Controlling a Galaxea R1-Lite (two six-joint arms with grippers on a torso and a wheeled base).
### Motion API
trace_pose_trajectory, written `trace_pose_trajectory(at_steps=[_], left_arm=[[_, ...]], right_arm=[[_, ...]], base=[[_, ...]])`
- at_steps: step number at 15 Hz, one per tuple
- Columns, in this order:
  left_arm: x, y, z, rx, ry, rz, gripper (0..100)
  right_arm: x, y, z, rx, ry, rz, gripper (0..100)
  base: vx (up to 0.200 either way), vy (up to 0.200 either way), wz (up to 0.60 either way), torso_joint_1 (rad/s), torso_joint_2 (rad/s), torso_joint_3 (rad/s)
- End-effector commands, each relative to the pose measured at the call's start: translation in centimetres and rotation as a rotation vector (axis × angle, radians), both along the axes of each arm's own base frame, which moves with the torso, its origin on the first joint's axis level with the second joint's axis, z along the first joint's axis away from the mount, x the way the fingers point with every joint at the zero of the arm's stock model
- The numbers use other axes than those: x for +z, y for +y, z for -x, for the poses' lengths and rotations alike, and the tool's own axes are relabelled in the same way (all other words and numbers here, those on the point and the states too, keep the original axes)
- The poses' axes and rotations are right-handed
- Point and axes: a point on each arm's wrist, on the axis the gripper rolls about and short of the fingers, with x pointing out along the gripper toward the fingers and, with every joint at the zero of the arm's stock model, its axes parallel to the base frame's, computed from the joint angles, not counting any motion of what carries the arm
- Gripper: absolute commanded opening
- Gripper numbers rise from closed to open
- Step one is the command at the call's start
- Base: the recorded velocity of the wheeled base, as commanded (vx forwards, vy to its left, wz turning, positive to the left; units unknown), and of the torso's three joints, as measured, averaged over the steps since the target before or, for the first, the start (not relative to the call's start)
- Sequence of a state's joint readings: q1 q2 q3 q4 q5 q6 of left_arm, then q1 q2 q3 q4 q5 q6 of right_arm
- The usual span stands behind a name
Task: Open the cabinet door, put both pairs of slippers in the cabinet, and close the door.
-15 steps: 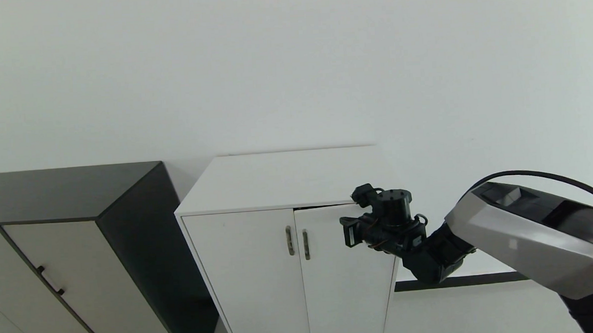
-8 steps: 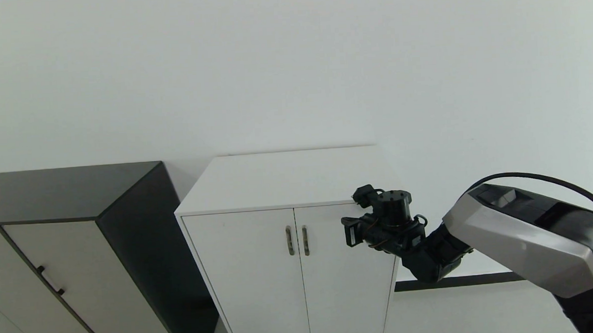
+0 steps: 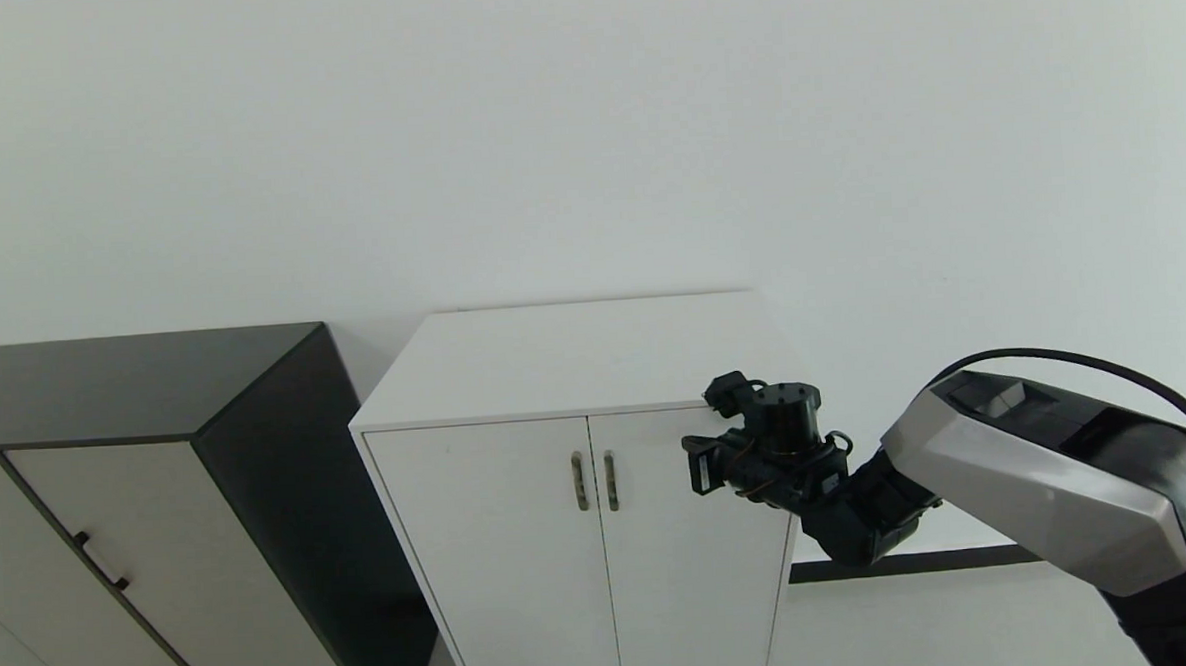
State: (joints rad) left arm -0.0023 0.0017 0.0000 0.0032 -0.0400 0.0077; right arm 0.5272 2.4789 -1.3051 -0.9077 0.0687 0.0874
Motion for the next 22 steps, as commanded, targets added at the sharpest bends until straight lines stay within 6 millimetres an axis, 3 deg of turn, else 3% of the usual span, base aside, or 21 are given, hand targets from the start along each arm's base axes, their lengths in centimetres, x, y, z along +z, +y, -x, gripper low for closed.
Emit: trace_pose_trajectory(at_steps=[1, 7, 11, 14, 16, 19, 22], left_arm=[[0.0, 0.0, 0.0, -0.001, 0.0, 0.0, 0], [0.0, 0.0, 0.0, -0.001, 0.0, 0.0, 0], [0.0, 0.0, 0.0, -0.001, 0.0, 0.0, 0], [0.0, 0.0, 0.0, -0.001, 0.0, 0.0, 0], [0.0, 0.0, 0.0, -0.001, 0.0, 0.0, 0], [0.0, 0.0, 0.0, -0.001, 0.0, 0.0, 0], [0.0, 0.0, 0.0, -0.001, 0.0, 0.0, 0]], right_arm=[[0.0, -0.1, -0.1, -0.002, -0.001, 0.0, 0], [-0.7, -0.4, -0.6, -0.013, 0.003, 0.002, 0], [0.5, -0.5, 0.2, -0.011, -0.005, -0.002, 0], [3.7, -1.1, 4.0, 0.005, -0.026, -0.006, 0], [6.4, -3.2, 7.7, -0.026, -0.053, -0.004, 0], [9.5, -8.8, 14.8, -0.122, -0.098, -0.01, 0], [10.4, -16.0, 21.1, -0.264, -0.114, 0.031, 0]], base=[[0.0, 0.0, 0.0, 0.0, 0.0, 0.0], [0.0, 0.0, 0.0, 0.0, 0.0, 0.0], [0.0, 0.0, 0.0, 0.0, 0.0, 0.0], [0.0, 0.0, 0.0, 0.0, 0.0, 0.0], [0.0, 0.0, 0.0, 0.0, 0.0, 0.0], [0.0, 0.0, 0.0, 0.0, 0.0, 0.0], [0.0, 0.0, 0.0, 0.0, 0.0, 0.0]])
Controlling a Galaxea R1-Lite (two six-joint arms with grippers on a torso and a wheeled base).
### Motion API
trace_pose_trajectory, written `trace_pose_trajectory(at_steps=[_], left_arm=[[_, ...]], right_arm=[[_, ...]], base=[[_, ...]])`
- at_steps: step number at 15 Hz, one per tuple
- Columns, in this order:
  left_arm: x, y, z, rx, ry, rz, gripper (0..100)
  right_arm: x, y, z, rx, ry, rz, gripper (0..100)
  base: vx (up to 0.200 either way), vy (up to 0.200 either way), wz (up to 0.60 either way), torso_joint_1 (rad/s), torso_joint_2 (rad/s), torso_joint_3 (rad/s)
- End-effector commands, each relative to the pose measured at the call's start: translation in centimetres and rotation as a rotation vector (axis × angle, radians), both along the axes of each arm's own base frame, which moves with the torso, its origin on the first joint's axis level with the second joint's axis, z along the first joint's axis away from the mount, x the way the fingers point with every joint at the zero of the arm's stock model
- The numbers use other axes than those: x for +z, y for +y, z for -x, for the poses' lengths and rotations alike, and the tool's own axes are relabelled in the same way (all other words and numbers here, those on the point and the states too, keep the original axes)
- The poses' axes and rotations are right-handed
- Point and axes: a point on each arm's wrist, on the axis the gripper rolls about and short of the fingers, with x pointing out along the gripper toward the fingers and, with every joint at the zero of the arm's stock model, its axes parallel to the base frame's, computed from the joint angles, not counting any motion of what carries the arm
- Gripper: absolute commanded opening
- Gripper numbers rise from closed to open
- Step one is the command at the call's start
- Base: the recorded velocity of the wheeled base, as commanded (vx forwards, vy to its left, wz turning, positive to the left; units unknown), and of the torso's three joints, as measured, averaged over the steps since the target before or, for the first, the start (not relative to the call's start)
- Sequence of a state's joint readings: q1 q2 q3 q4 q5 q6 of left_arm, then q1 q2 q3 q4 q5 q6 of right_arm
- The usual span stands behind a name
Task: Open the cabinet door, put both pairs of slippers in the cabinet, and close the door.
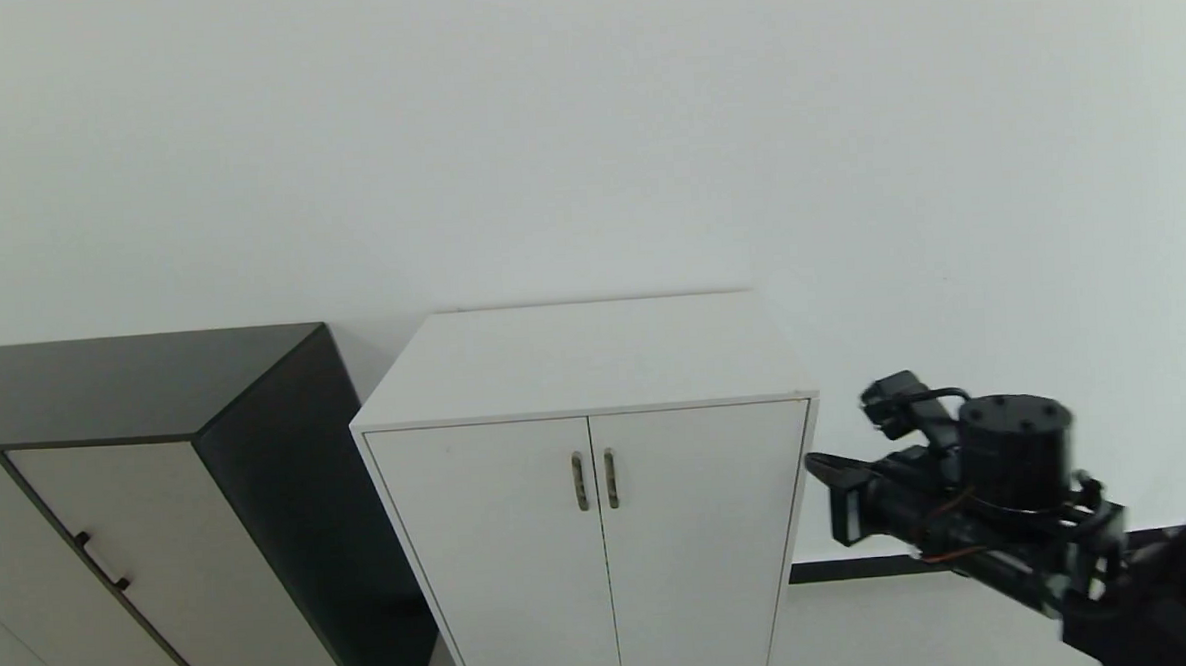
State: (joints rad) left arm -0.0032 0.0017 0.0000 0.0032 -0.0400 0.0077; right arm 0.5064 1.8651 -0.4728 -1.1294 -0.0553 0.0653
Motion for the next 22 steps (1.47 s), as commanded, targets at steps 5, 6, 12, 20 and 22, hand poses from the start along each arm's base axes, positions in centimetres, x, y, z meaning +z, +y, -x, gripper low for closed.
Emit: trace_pose_trajectory(at_steps=[5, 6, 12, 20, 22], left_arm=[[0.0, 0.0, 0.0, 0.0, 0.0, 0.0, 0], [0.0, 0.0, 0.0, 0.0, 0.0, 0.0, 0], [0.0, 0.0, 0.0, 0.0, 0.0, 0.0, 0], [0.0, 0.0, 0.0, 0.0, 0.0, 0.0, 0], [0.0, 0.0, 0.0, 0.0, 0.0, 0.002, 0]], right_arm=[[2.1, -14.0, 13.4, -0.462, -0.067, 0.109, 0], [2.0, -14.3, 15.2, -0.465, -0.047, 0.113, 0], [-1.9, -14.0, 24.8, -0.434, 0.06, 0.105, 0], [-2.1, -14.0, 26.7, -0.28, -0.116, 0.002, 0], [-2.5, -14.1, 27.0, -0.285, -0.166, 0.035, 0]], base=[[0.0, 0.0, 0.0, 0.0, 0.0, 0.0], [0.0, 0.0, 0.0, 0.0, 0.0, 0.0], [0.0, 0.0, 0.0, 0.0, 0.0, 0.0], [0.0, 0.0, 0.0, 0.0, 0.0, 0.0], [0.0, 0.0, 0.0, 0.0, 0.0, 0.0]])
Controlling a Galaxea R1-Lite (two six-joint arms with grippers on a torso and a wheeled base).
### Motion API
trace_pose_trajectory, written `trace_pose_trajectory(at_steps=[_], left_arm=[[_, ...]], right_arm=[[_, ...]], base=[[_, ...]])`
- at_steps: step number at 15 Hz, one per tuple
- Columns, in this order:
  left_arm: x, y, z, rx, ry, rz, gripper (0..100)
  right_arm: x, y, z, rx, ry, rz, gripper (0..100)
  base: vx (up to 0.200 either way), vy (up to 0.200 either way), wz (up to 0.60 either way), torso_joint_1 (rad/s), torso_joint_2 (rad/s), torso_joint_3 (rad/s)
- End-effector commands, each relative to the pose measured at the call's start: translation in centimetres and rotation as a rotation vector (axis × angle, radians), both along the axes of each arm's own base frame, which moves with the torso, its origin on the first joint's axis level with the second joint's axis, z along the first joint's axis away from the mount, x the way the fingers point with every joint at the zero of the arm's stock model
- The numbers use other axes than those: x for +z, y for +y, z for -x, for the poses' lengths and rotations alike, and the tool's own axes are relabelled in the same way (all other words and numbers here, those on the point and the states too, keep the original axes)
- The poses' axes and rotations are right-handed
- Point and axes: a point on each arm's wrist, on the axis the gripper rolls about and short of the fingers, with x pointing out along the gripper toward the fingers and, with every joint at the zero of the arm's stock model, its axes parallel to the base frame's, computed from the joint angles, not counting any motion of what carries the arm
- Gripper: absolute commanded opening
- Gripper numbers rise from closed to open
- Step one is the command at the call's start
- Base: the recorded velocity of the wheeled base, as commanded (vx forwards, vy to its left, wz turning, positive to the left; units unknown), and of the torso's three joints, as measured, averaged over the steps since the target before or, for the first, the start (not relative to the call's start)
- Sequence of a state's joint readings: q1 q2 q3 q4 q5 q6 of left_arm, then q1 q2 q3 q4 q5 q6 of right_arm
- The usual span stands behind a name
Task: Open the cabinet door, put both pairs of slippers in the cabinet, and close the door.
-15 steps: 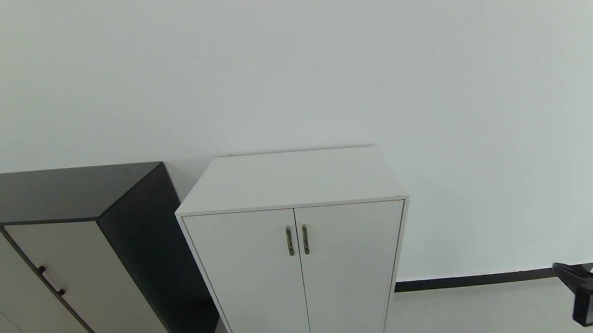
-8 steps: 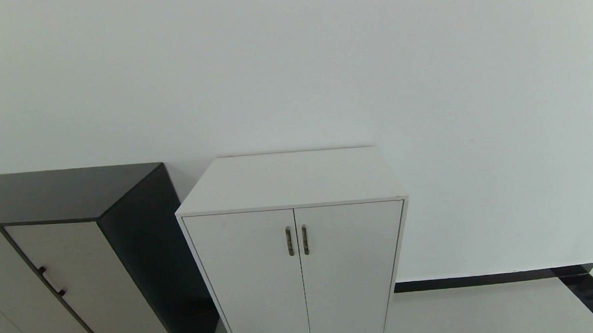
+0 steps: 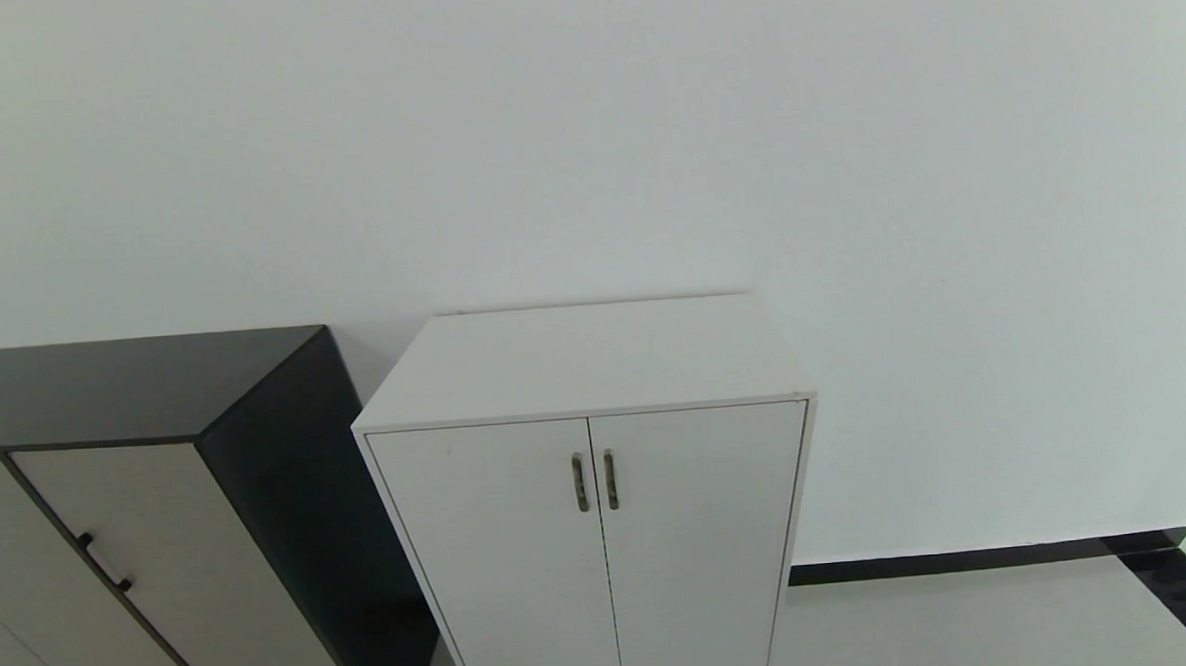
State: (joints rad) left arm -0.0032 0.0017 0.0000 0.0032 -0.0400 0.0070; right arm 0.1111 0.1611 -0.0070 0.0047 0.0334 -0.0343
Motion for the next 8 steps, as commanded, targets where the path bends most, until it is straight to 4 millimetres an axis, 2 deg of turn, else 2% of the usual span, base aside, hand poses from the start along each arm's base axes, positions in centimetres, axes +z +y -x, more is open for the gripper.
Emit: trace_pose_trajectory(at_steps=[1, 8], left_arm=[[0.0, 0.0, 0.0, 0.0, 0.0, 0.001, 0], [0.0, 0.0, 0.0, 0.0, 0.0, -0.001, 0]], right_arm=[[-0.25, -0.07, 0.46, -0.009, -0.059, -0.006, 0], [-0.23, -0.04, 0.5, -0.113, -0.064, 0.003, 0]], base=[[0.0, 0.0, 0.0, 0.0, 0.0, 0.0], [0.0, 0.0, 0.0, 0.0, 0.0, 0.0]])
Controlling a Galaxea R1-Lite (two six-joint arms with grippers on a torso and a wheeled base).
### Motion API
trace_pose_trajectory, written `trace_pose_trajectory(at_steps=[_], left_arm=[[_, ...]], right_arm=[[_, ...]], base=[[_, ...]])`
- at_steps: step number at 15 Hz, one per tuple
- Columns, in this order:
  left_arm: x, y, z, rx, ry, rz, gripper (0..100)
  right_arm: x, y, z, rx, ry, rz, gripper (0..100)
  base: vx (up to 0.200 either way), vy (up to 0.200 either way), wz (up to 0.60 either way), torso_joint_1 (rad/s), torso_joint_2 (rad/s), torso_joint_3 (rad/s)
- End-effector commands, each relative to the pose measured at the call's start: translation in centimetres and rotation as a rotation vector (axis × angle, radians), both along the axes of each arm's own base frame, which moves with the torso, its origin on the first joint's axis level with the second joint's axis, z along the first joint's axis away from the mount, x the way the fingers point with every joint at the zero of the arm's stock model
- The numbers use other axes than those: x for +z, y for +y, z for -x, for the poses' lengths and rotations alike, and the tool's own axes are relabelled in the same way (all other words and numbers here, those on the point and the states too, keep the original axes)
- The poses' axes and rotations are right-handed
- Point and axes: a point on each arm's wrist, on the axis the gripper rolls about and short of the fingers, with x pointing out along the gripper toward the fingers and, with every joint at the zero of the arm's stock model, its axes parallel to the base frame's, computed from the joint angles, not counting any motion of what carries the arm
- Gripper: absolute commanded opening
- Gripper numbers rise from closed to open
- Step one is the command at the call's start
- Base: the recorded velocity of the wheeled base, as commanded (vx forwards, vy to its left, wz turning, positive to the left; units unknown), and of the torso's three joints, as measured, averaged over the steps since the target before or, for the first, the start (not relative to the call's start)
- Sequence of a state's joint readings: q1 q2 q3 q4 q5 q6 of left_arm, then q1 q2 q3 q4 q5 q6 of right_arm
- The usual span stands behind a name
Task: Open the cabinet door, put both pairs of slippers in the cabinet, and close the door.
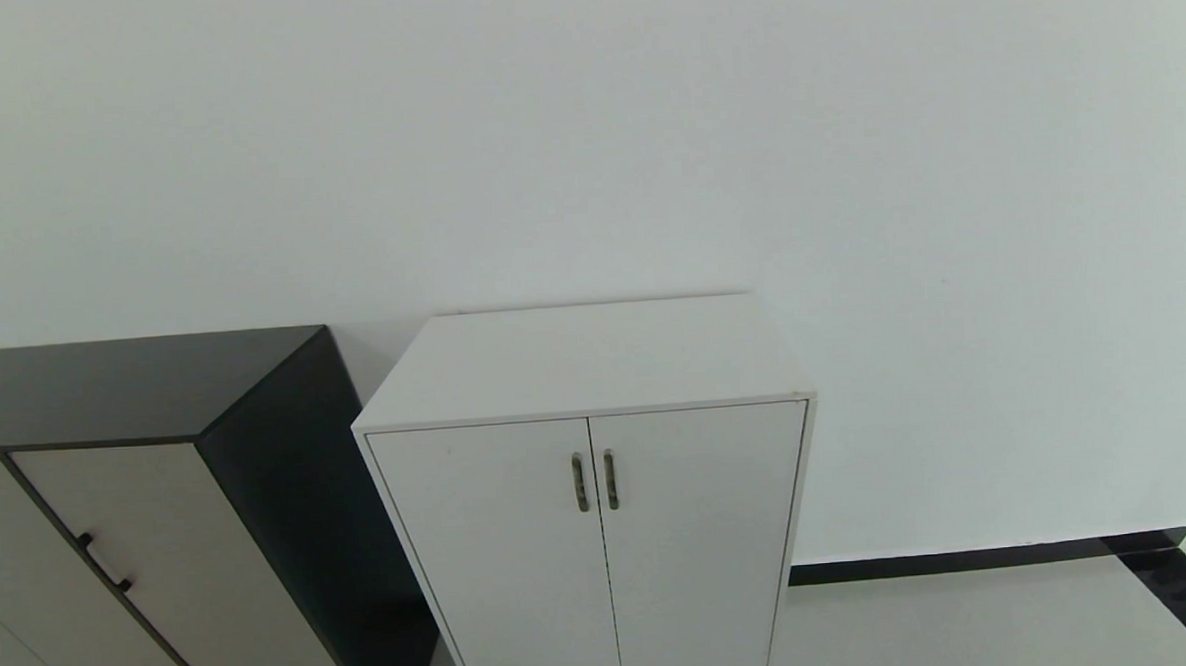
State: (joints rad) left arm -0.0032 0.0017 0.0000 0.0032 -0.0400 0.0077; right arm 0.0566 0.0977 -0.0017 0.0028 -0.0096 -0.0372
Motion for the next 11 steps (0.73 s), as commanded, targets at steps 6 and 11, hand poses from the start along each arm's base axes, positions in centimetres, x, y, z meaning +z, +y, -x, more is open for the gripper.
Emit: trace_pose_trajectory(at_steps=[6, 11], left_arm=[[0.0, 0.0, 0.0, 0.0, 0.0, 0.0, 0], [0.0, 0.0, 0.0, 0.0, 0.0, -0.002, 0]], right_arm=[[-0.22, 0.07, 0.73, -0.067, -0.095, -0.038, 0], [-0.23, 0.08, 0.73, -0.064, -0.094, -0.032, 0]], base=[[0.0, 0.0, 0.0, 0.0, 0.0, 0.0], [0.0, 0.0, 0.0, 0.0, 0.0, 0.0]])
